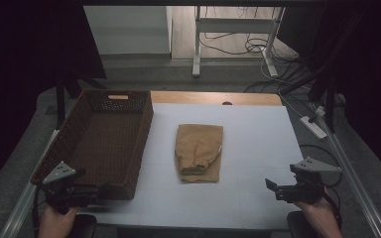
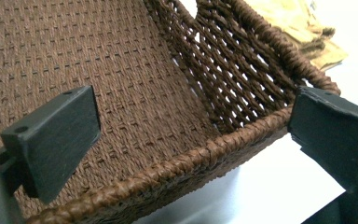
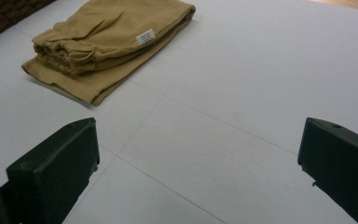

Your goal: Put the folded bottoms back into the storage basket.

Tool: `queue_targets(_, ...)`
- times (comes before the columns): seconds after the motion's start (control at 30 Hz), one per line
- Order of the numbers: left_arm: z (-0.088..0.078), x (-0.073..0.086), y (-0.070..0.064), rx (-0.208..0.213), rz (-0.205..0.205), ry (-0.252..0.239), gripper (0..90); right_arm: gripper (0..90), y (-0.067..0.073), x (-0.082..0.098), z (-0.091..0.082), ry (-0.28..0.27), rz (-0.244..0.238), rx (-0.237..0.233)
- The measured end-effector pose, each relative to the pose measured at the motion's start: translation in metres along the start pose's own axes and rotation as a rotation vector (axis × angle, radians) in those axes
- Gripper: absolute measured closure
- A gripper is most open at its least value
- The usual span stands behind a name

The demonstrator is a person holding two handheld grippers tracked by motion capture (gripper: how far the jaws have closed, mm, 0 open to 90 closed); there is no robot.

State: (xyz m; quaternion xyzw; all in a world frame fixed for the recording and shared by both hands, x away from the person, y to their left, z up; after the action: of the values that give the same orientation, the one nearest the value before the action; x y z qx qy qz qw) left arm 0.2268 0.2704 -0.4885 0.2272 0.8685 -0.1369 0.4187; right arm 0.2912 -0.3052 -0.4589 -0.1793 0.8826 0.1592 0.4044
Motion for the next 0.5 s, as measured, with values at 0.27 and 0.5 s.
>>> queue_targets(0.27,-0.0004,0.0006,-0.0005,0.003,0.001,0.007,2.1,0.0,-0.0011,-0.0006,0.0014,0.009,0.015,-0.01)
queue_targets(0.5,-0.0004,0.0008,-0.0004,0.005,0.0,0.009,2.1,0.0,-0.0005,-0.0006,0.0025,0.019,0.012,-0.025)
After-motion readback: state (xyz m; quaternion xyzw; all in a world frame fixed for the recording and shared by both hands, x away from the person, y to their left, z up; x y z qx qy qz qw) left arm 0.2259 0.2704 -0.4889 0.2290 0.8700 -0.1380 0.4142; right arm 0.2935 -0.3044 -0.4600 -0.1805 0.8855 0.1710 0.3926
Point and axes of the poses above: each handheld gripper's, and its own axes: z roughly forward along the jaws, x roughly out of its underside, y roughly to its left, the point moved 4 cm from there along z, roughly forward along the jaws, and after that the axes turned 9 degrees about z, right-handed, at the moved point
